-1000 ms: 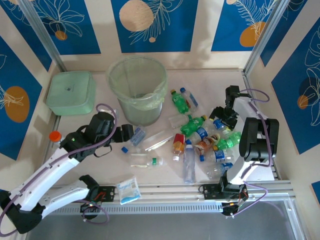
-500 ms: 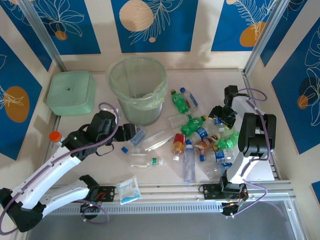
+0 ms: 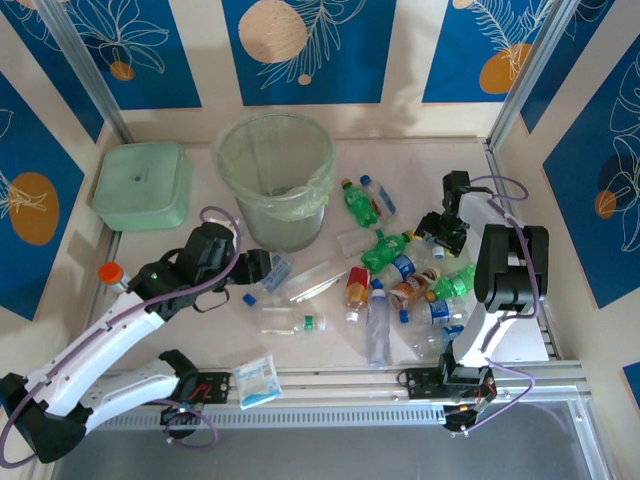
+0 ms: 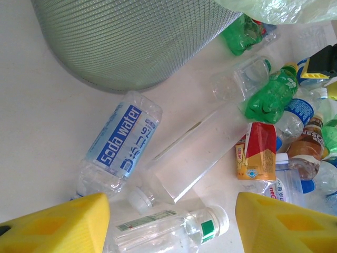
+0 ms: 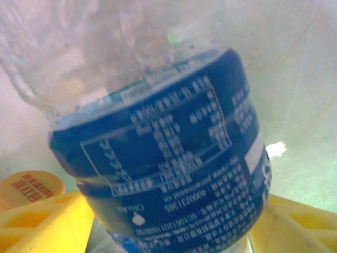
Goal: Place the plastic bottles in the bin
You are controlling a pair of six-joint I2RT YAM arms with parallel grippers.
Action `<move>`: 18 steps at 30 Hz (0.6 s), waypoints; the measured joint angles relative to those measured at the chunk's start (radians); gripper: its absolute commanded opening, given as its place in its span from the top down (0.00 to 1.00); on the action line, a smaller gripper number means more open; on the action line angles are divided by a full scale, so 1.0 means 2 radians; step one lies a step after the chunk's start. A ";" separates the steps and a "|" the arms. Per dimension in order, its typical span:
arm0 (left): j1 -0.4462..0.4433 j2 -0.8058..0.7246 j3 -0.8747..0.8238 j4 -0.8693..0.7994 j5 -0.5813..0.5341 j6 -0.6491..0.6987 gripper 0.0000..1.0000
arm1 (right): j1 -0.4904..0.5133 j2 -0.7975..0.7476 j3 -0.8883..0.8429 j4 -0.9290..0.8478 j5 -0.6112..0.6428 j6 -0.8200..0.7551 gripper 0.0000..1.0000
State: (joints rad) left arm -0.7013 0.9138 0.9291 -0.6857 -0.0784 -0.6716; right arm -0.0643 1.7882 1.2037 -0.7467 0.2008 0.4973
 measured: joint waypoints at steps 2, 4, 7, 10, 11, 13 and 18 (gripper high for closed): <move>0.000 0.000 -0.001 0.001 0.000 0.000 0.38 | 0.002 0.000 -0.001 0.001 0.001 0.000 0.27; 0.000 0.000 -0.003 0.002 0.000 0.000 0.39 | 0.003 0.000 -0.004 0.002 0.001 0.000 0.27; 0.000 0.000 -0.004 0.003 0.000 0.000 0.41 | 0.005 -0.001 -0.014 0.005 0.003 0.002 0.28; 0.000 0.000 -0.004 0.003 0.000 0.000 0.43 | 0.006 -0.009 -0.028 0.006 0.004 0.004 0.27; 0.000 0.000 -0.004 0.003 0.000 0.000 0.43 | 0.007 -0.013 -0.032 0.006 0.004 0.005 0.27; 0.000 0.000 -0.004 0.003 0.000 0.000 0.43 | 0.009 -0.023 -0.041 0.007 0.005 0.007 0.27; 0.000 0.000 -0.004 0.003 0.000 0.000 0.45 | 0.013 -0.042 -0.054 0.011 0.008 0.013 0.32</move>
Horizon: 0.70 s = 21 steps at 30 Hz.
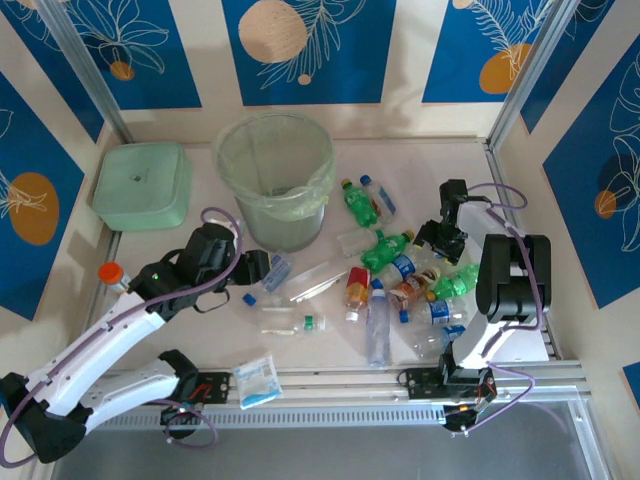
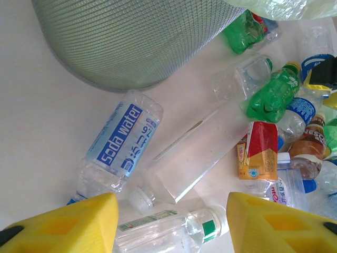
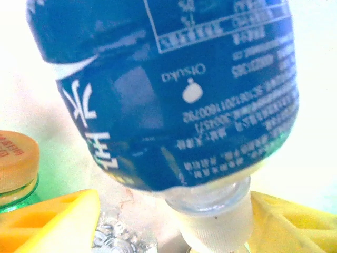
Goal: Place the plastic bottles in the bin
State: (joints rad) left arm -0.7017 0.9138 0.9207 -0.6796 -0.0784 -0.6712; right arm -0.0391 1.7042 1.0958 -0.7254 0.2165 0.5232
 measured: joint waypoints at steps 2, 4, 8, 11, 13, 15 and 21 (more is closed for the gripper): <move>0.000 0.000 0.000 0.000 0.000 0.000 0.46 | 0.000 -0.002 -0.001 0.002 0.003 0.001 0.36; 0.000 0.000 0.000 0.000 0.000 0.000 0.46 | 0.000 -0.003 -0.003 0.003 0.006 0.002 0.40; 0.000 0.000 -0.003 0.001 0.000 0.000 0.46 | 0.000 -0.003 -0.009 0.005 0.009 0.004 0.47; 0.000 0.000 -0.005 0.002 0.000 0.000 0.47 | 0.000 -0.003 -0.013 0.008 0.010 0.004 0.55; 0.000 0.000 -0.005 0.002 0.000 0.000 0.47 | 0.000 -0.003 -0.014 0.010 0.010 0.006 0.62; 0.000 0.000 -0.005 0.002 0.000 0.000 0.47 | 0.000 -0.003 -0.016 0.012 0.010 0.005 0.65; 0.000 0.000 -0.007 0.004 0.000 0.000 0.48 | 0.001 -0.005 -0.017 0.015 0.010 0.006 0.82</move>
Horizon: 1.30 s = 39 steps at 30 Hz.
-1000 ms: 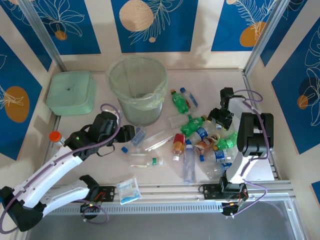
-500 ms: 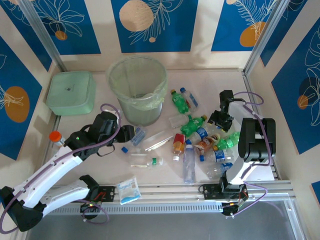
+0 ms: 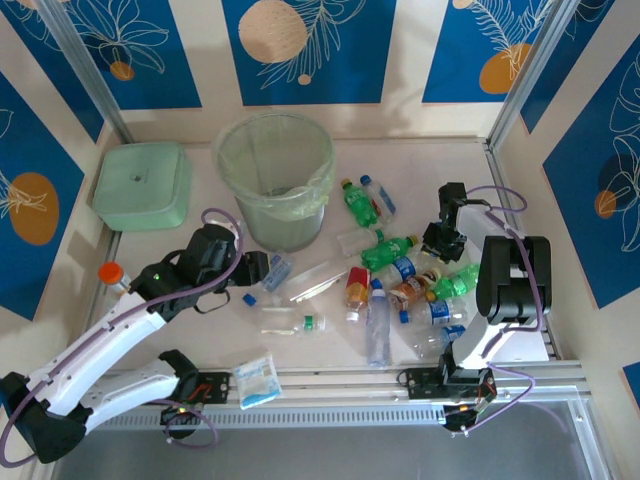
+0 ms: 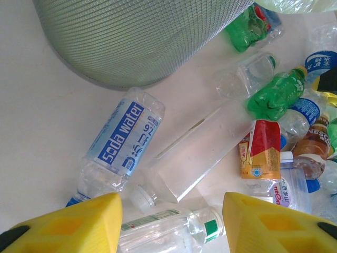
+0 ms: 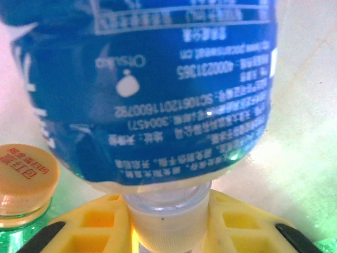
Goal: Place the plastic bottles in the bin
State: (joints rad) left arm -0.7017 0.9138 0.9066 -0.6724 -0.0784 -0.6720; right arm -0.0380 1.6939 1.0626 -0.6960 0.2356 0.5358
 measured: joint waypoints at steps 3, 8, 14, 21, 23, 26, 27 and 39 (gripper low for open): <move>0.000 0.000 -0.003 0.001 0.000 0.000 0.48 | 0.002 -0.008 -0.003 0.000 0.001 -0.002 0.88; 0.000 0.000 -0.005 0.002 -0.001 0.000 0.48 | 0.003 -0.037 -0.006 -0.005 0.004 -0.002 0.92; 0.000 0.000 -0.011 0.002 -0.005 0.000 0.48 | 0.011 -0.101 0.008 -0.038 0.014 -0.002 0.94; 0.000 0.000 -0.011 0.003 -0.014 0.005 0.47 | 0.053 -0.151 0.107 -0.097 0.025 -0.002 0.95; 0.000 0.001 -0.011 0.004 -0.015 0.008 0.48 | 0.072 -0.153 0.155 -0.117 0.027 -0.002 0.96; 0.000 0.010 -0.011 0.004 -0.015 0.013 0.48 | 0.105 -0.150 0.235 -0.140 0.034 -0.002 0.96; 0.000 0.012 -0.011 0.004 -0.015 0.013 0.48 | 0.119 -0.147 0.268 -0.148 0.036 -0.002 0.96; 0.000 0.016 -0.013 0.011 -0.015 0.013 0.48 | 0.292 -0.006 0.575 -0.169 0.028 -0.009 0.95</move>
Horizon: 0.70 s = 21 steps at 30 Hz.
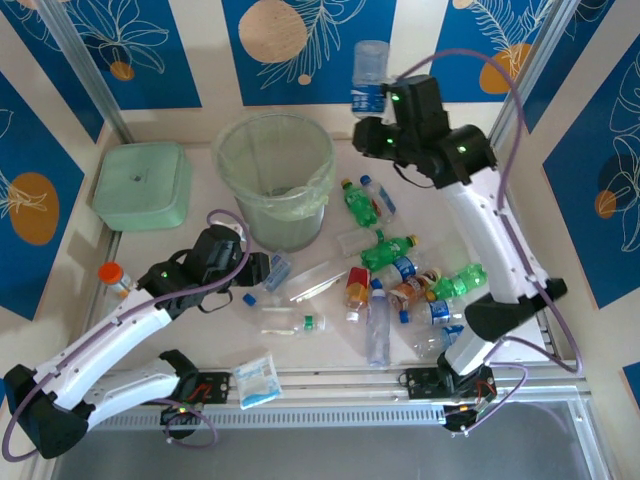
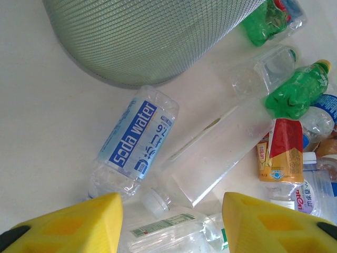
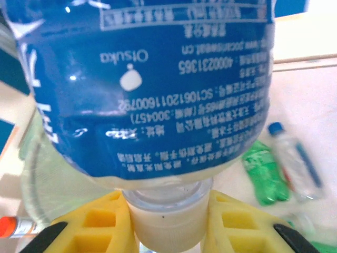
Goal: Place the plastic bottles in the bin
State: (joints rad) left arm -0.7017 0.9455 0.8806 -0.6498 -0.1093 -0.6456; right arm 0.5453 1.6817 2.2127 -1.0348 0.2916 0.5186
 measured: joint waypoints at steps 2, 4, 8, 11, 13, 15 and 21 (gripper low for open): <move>0.000 0.000 -0.001 0.000 0.000 0.000 0.48 | 0.019 0.040 0.042 -0.005 -0.008 -0.004 0.95; 0.000 0.000 -0.002 0.000 0.000 0.000 0.48 | 0.036 0.083 0.086 -0.011 -0.016 -0.008 0.95; 0.000 -0.001 -0.002 0.000 0.000 0.000 0.48 | 0.058 0.150 0.151 -0.026 -0.032 -0.009 0.95; 0.000 -0.002 -0.003 0.000 0.000 0.000 0.48 | 0.067 0.187 0.175 -0.038 -0.043 -0.008 0.95; 0.000 -0.007 -0.005 0.000 -0.002 0.000 0.48 | 0.069 0.202 0.175 -0.043 -0.049 -0.007 0.95; 0.000 -0.011 -0.008 0.000 -0.002 0.000 0.48 | 0.069 0.213 0.175 -0.045 -0.056 -0.004 0.94; 0.000 -0.015 -0.022 0.000 -0.004 0.000 0.48 | 0.069 0.233 0.175 -0.047 -0.070 0.005 0.87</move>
State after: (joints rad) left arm -0.7017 0.9150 0.8371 -0.6506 -0.1169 -0.6460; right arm 0.6834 2.1471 2.5629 -1.1282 0.1520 0.5278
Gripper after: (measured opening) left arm 0.523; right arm 0.270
